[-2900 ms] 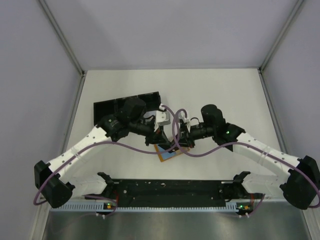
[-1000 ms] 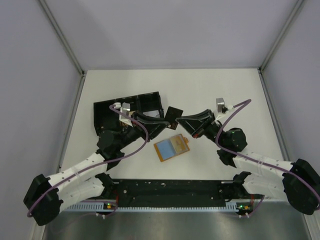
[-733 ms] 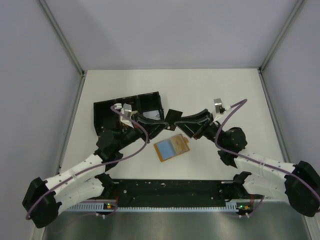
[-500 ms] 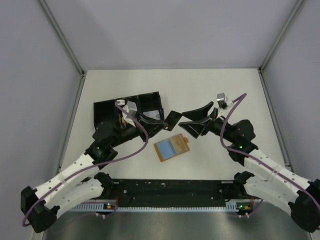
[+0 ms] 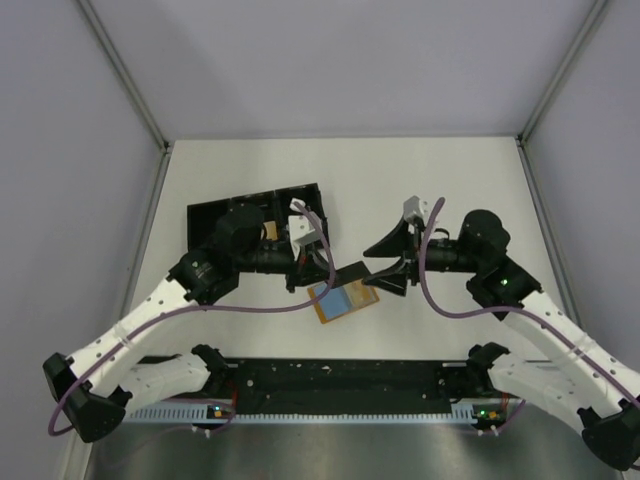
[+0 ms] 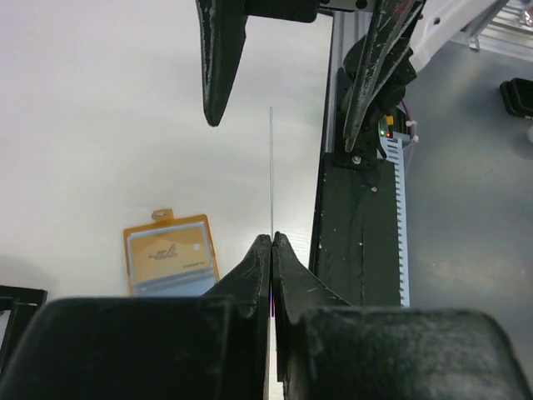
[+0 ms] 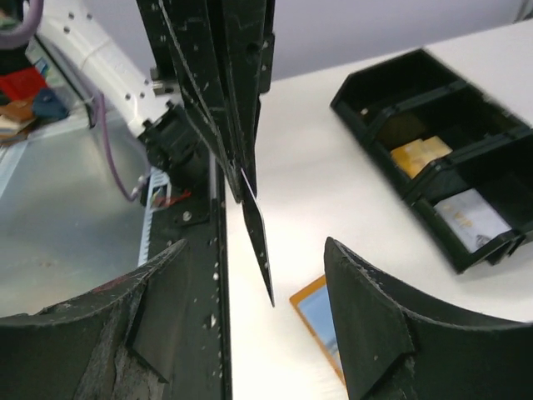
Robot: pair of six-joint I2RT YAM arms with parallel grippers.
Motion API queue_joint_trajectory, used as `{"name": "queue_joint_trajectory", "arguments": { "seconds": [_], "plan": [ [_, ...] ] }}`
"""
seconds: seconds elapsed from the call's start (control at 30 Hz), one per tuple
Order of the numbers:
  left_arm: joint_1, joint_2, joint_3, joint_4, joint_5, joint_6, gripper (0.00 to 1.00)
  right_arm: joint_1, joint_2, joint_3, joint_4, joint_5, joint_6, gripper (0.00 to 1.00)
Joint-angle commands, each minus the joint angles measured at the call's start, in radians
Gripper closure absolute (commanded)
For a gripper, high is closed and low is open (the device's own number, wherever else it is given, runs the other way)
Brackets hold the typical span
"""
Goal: Take the credit cards out of the card holder
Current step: Place the credit card in the storage box.
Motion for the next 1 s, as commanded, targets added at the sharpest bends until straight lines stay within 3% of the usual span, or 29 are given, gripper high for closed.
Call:
{"name": "queue_joint_trajectory", "arguments": {
  "seconds": [0.0,0.33,0.37,0.47,0.53,0.63,0.73,0.83,0.97],
  "plan": [
    [0.002,0.0,0.068,-0.102,0.076,0.106,1.0,-0.002,0.039,0.057,-0.093,-0.135,-0.085,0.37],
    [-0.006,0.034,0.075,-0.101,0.171,0.099,1.0,0.014,0.099,0.043,-0.011,-0.215,-0.043,0.59],
    [-0.006,0.037,0.075,-0.101,0.172,0.099,1.0,0.021,0.103,0.042,0.015,-0.218,-0.034,0.65],
    [-0.006,0.037,0.074,-0.096,0.16,0.099,1.0,0.024,0.106,0.029,0.068,-0.226,-0.002,1.0],
    [-0.006,0.024,0.063,-0.075,0.131,0.085,0.97,0.024,0.096,0.019,0.088,-0.205,0.009,1.0],
    [-0.004,-0.027,0.02,-0.011,0.026,0.016,0.73,0.022,0.073,0.006,0.092,-0.162,0.015,1.0],
    [-0.001,-0.09,-0.052,0.103,-0.021,-0.026,0.59,0.022,0.066,0.002,0.095,-0.139,0.024,1.0],
    [0.002,-0.116,-0.092,0.164,-0.009,-0.079,0.57,0.022,0.063,-0.015,0.141,-0.135,0.059,1.0],
    [0.004,-0.092,-0.098,0.184,0.023,-0.112,0.64,0.022,0.063,-0.023,0.183,-0.14,0.087,1.0]
  ]
}}
